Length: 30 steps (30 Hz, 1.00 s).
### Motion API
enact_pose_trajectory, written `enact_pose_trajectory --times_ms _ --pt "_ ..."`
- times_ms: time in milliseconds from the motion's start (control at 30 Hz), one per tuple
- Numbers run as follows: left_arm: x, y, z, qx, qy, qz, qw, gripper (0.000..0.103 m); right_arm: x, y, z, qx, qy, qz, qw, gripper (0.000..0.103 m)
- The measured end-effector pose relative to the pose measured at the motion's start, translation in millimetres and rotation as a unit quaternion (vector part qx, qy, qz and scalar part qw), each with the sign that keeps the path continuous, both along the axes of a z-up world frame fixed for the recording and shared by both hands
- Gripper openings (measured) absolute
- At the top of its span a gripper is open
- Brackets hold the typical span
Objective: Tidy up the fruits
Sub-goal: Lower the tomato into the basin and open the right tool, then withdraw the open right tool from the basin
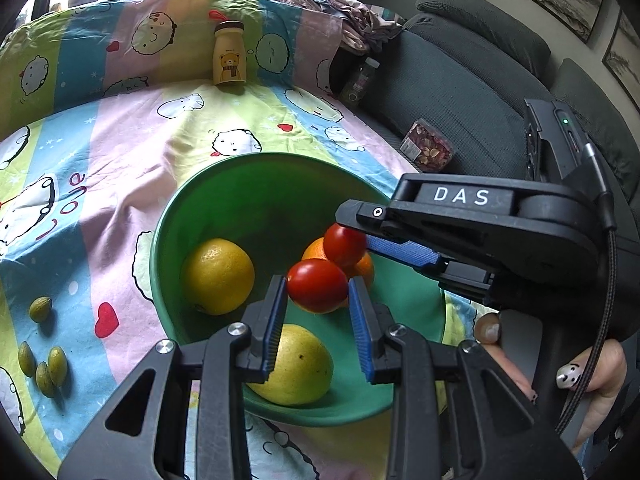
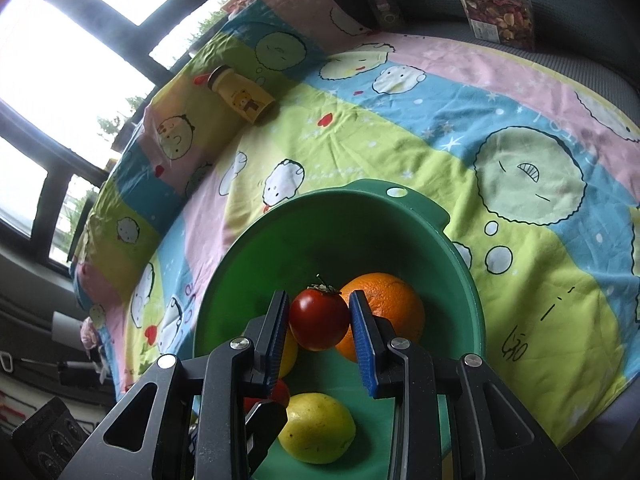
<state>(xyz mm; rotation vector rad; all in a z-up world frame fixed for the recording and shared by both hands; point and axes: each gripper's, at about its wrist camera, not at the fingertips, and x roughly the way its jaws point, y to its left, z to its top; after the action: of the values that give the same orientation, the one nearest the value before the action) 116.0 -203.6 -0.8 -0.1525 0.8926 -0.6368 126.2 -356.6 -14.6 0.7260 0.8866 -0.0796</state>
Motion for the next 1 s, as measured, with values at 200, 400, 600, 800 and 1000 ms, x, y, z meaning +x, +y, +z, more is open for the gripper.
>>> enact_pose_trajectory --times_ms 200,400,600,800,1000 --pt "-3.6 2.7 6.0 0.004 -0.012 0.005 0.9999 0.04 -0.7 0.7 1.5 0.008 -0.003 0.003 1.0 0.037" --pt "-13.9 20.1 20.2 -0.005 -0.032 0.018 0.9993 0.068 -6.1 5.8 12.6 -0.006 -0.026 0.002 1.0 0.052" --pt "-25.3 52.4 32.8 -0.018 -0.033 0.04 0.9985 0.084 -9.4 20.1 26.4 -0.021 -0.05 0.018 0.998 0.067" --pt "-41.4 101.8 42.5 -0.005 -0.048 0.106 0.9931 0.087 -11.1 35.7 35.5 -0.019 -0.078 0.058 0.995 0.072" --pt "-48.8 171.7 28.4 0.028 -0.047 0.209 0.9763 0.088 -7.6 52.3 36.4 -0.003 -0.088 0.101 0.991 0.072"
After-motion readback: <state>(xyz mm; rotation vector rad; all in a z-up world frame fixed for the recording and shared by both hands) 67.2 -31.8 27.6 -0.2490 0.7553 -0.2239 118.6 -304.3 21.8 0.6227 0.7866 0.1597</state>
